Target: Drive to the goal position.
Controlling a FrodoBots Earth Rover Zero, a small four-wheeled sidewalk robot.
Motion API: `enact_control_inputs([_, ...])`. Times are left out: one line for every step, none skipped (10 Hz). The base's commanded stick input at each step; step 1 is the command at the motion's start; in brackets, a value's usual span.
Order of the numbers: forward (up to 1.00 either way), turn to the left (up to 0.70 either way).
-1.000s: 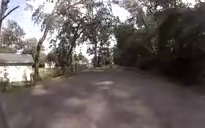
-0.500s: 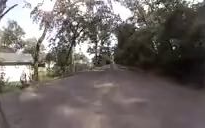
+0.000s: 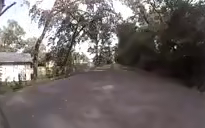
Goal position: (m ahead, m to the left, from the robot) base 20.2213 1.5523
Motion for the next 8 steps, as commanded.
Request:
enact_control_inputs([0.70, 0.00])
enact_control_inputs([0.70, 0.00])
enact_control_inputs([0.70, 0.00])
enact_control_inputs([0.70, 0.00])
enact_control_inputs([0.70, 0.00])
enact_control_inputs([0.70, 0.00])
enact_control_inputs([0.70, 0.00])
enact_control_inputs([0.70, 0.00])
